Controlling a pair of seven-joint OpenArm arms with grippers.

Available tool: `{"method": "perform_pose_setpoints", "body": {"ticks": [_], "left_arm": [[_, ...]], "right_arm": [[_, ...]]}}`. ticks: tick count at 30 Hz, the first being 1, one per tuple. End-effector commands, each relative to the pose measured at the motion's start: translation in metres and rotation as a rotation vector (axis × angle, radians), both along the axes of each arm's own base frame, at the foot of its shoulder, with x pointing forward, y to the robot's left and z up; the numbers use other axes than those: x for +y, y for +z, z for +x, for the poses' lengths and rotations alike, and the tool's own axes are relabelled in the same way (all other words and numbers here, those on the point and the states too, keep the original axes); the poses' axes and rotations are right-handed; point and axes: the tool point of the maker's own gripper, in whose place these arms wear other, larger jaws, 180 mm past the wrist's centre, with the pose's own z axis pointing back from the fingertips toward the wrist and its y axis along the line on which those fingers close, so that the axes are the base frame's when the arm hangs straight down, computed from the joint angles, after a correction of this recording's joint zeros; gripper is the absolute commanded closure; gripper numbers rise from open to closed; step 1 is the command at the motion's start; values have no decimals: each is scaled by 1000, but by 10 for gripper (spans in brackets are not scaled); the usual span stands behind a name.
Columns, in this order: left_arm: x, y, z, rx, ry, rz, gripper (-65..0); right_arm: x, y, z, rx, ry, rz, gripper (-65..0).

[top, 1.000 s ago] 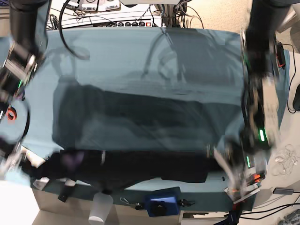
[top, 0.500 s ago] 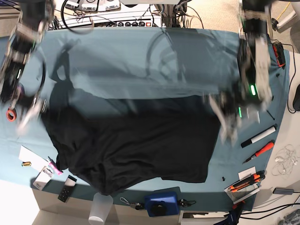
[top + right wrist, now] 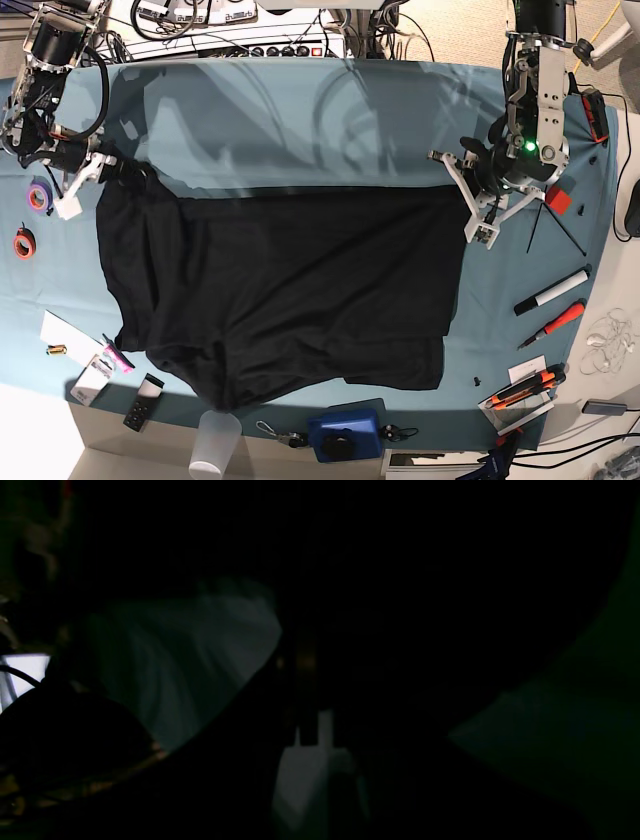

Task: Layout the t-shirt on the table in an organized manner, then fold the t-shirt properly

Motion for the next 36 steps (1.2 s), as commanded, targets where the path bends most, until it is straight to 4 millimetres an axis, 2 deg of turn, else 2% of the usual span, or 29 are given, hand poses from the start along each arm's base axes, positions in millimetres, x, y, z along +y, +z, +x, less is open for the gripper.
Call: {"method": "perform_pose_setpoints", "body": {"ticks": [1, 4, 9, 14, 23, 27, 32, 34, 36], "left_arm": [[7, 11, 9, -46, 4, 28, 0], [14, 10, 7, -32, 8, 77, 0], [18, 18, 0, -6, 3, 112, 0], [35, 34, 0, -41, 37, 138, 0], [82, 14, -42, 37, 153, 170, 0], [93, 13, -52, 24, 164, 144, 0], [85, 26, -40, -67, 183, 16, 0], [77, 39, -24, -151, 170, -36, 0], [67, 58, -5, -248, 113, -70, 0]], "right_arm": [[-6, 21, 12, -73, -12, 16, 0], [1, 37, 19, -134, -23, 101, 0], [3, 31, 8, -109, -14, 92, 0], [9, 29, -8, -96, 22, 62, 0], [21, 23, -37, -55, 80, 24, 0], [28, 21, -55, -33, 115, 5, 0], [31, 27, -52, -54, 135, -8, 0], [32, 35, -40, -92, 136, -11, 0], [32, 50, -20, -155, 136, -16, 0]]}}
